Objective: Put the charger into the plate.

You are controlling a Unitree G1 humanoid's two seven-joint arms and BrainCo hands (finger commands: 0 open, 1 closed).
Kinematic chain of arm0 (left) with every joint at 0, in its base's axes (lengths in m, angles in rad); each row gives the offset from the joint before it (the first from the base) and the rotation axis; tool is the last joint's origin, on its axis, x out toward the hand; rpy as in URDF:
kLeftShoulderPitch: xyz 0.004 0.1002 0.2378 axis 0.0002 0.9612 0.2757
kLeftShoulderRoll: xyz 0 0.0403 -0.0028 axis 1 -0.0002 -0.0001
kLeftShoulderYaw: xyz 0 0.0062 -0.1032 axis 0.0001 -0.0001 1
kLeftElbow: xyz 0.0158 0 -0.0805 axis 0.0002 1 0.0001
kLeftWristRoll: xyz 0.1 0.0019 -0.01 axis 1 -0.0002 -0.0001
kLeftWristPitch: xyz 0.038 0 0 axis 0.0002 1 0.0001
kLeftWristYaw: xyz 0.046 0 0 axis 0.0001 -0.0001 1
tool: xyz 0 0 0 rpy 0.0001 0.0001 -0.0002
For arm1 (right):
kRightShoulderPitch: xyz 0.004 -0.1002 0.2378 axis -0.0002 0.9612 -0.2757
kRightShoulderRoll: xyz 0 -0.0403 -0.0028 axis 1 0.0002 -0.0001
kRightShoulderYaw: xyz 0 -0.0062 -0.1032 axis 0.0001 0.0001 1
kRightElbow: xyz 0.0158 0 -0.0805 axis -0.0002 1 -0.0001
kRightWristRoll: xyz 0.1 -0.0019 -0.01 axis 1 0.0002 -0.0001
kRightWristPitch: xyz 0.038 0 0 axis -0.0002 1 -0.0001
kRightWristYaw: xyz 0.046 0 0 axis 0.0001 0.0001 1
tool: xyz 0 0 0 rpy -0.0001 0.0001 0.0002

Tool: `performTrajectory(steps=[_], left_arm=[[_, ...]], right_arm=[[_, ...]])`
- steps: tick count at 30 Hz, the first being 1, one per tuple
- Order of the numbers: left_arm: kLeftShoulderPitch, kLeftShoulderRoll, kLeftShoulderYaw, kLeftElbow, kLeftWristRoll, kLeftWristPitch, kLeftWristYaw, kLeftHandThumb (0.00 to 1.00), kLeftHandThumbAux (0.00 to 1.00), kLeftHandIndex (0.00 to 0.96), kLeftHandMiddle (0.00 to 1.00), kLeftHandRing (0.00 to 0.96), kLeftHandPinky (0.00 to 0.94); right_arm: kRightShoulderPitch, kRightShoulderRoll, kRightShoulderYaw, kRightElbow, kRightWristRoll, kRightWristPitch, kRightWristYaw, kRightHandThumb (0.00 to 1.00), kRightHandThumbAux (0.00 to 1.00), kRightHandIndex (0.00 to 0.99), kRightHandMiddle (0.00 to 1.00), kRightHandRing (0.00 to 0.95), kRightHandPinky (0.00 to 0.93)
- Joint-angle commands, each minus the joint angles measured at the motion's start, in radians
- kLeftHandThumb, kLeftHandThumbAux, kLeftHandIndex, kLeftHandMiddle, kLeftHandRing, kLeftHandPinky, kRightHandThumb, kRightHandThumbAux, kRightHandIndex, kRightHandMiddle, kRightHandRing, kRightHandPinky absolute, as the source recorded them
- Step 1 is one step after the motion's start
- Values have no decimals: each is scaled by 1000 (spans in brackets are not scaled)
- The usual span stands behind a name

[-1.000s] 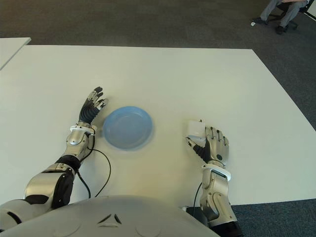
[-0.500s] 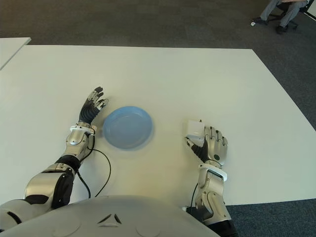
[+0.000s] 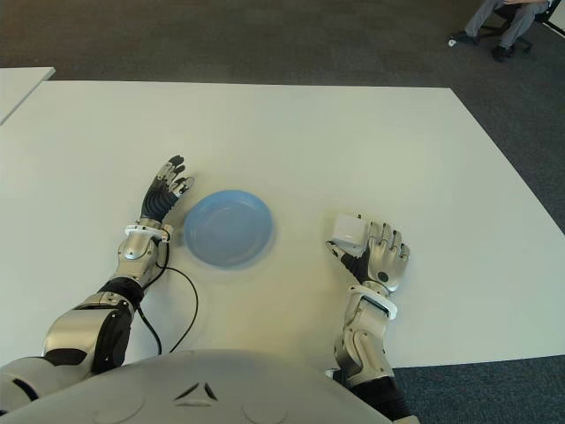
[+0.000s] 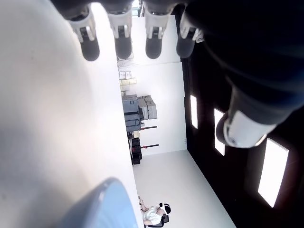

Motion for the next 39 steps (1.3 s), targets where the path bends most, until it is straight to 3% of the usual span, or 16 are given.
performTrajectory(steps=[1, 14, 39], left_arm=[[89, -14, -11, 55, 7, 53, -3, 113, 588, 0, 38, 50, 98], [92, -17, -6, 52, -1, 41, -16, 115, 600, 0, 48, 62, 116], [92, -14, -7, 54, -3, 48, -27, 182, 590, 8, 50, 61, 107]], right_arm=[[-17, 26, 21, 47, 2, 27, 16, 219, 227, 0, 4, 61, 176], [-38, 35, 32, 67, 14, 54, 30, 215, 240, 0, 1, 54, 165], [-47, 15, 71, 60, 49, 20, 78, 191, 216, 0, 5, 32, 105]])
